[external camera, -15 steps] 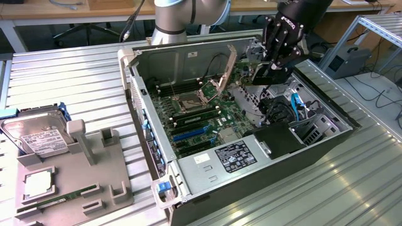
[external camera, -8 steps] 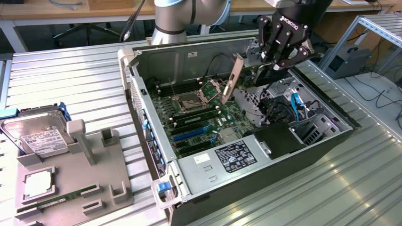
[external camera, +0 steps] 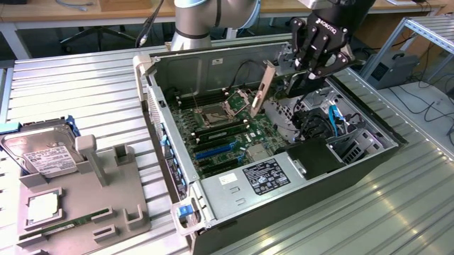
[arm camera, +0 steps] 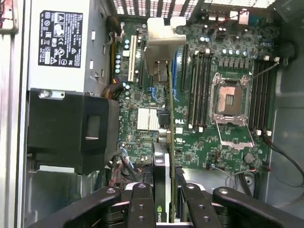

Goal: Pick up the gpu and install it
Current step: 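Insert the gpu into the slot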

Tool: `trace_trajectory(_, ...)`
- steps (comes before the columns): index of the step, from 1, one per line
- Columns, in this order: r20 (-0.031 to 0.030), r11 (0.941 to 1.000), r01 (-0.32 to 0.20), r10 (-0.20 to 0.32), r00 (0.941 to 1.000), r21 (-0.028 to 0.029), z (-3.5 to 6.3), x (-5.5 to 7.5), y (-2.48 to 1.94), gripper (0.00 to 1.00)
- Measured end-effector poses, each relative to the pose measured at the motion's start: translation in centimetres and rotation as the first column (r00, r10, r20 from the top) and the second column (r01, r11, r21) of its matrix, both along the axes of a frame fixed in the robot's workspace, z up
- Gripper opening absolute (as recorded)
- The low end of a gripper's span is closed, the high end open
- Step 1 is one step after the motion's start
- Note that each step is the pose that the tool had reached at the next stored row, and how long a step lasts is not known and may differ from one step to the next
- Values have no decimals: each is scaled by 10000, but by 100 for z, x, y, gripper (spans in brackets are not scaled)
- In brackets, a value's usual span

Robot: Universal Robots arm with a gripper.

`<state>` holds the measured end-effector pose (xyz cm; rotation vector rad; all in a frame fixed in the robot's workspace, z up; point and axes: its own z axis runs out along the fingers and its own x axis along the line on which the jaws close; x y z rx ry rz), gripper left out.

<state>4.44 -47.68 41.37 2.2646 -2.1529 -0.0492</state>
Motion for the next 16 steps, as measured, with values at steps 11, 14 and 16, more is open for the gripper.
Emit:
trace_trajectory(11,-20,9950,938,-938,9956,341,-18,-66,0,27)
trace_trajectory(14,-21,9945,964,-964,9953,399,-25,-117,0,27)
trace_trajectory(16,-21,9943,966,-966,9953,443,-30,-141,0,27)
